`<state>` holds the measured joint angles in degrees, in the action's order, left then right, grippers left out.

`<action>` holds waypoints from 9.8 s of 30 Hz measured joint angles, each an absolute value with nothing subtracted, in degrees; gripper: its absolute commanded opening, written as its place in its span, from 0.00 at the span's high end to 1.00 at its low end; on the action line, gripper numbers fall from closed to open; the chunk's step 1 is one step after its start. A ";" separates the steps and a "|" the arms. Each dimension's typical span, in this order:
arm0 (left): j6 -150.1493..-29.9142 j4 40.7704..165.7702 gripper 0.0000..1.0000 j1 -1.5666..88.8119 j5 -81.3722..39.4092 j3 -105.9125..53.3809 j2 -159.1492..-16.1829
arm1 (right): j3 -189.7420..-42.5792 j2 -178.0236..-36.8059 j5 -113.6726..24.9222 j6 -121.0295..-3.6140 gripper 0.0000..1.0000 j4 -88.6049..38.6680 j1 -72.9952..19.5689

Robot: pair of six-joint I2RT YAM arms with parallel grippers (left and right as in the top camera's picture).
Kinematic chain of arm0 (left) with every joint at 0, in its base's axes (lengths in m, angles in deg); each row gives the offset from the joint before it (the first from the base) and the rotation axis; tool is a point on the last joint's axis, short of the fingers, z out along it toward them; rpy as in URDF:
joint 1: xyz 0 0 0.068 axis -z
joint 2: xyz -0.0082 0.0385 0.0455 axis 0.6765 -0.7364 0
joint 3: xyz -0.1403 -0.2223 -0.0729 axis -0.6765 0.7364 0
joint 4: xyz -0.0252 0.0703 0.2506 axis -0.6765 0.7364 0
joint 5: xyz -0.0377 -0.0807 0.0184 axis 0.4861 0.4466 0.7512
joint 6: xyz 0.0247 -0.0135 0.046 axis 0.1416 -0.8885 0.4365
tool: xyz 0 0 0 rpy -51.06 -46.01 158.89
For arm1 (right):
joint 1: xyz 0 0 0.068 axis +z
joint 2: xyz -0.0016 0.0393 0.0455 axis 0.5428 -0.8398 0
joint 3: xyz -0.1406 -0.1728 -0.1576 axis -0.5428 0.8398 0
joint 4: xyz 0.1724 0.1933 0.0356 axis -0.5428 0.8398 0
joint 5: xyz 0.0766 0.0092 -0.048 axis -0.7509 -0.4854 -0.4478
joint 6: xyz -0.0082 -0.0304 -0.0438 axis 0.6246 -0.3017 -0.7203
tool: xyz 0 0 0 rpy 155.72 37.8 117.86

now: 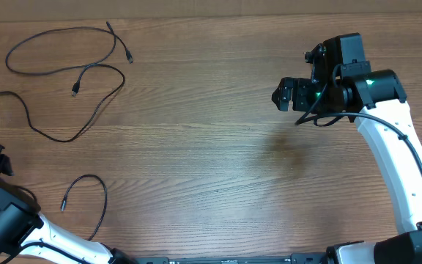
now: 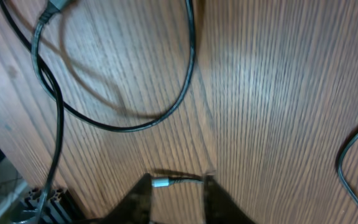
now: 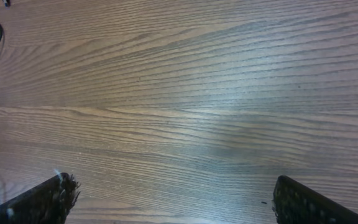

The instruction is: Untangle cables

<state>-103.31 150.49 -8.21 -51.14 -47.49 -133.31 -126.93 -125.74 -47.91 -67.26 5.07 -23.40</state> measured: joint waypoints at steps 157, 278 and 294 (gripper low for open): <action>-91.40 115.04 0.48 31.61 -48.35 9.86 -102.63 | -126.93 -125.74 -47.88 -67.26 0.00 5.03 -23.40; -86.11 157.60 0.00 27.04 -23.91 -14.70 -65.32 | -126.93 -125.74 -47.88 -67.26 0.00 5.07 -23.40; -85.89 147.32 0.00 40.88 -28.76 -13.41 -61.65 | -126.93 -125.74 -47.91 -67.24 0.00 5.10 -23.40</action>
